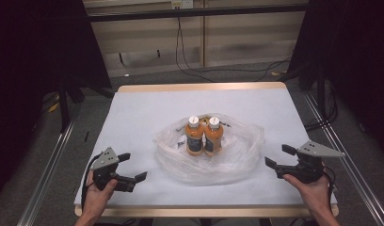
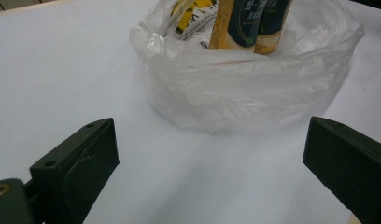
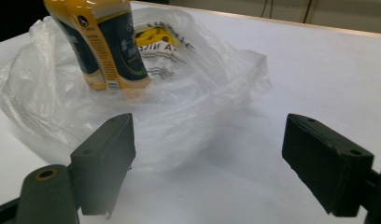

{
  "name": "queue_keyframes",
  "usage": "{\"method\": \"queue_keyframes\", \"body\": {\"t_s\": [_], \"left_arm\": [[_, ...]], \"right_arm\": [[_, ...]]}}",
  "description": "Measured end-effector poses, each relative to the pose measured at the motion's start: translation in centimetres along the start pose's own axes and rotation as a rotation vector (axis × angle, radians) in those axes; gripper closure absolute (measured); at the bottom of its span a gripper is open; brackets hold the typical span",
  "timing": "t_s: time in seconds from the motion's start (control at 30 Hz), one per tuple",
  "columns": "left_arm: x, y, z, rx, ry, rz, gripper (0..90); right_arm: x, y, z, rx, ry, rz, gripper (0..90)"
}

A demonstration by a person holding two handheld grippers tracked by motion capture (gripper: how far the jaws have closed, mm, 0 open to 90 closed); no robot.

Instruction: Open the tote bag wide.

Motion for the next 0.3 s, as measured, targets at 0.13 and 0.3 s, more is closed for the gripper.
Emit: {"method": "queue_keyframes", "body": {"t_s": [0.13,0.3], "left_arm": [[-0.3,-0.4,-1.2,-0.002,-0.02,-0.007,3.1],[-1.1,0.1,-2.1,-0.036,-0.023,0.038,3.1]], "right_arm": [[-0.8,-0.5,-0.6,0.029,-0.018,-0.009,16.3],[-1.1,-0.7,-1.6,0.065,-0.017,-0.008,12.9]]}}
Point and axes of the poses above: each handheld gripper's, and its own axes: x roughly forward along the jaws, z roughly out of its top, y roughly to its left, the point moved 3 cm from there along x, roughly forward along the jaws, and after that the axes turned 7 degrees about x, right-handed, at the moved point
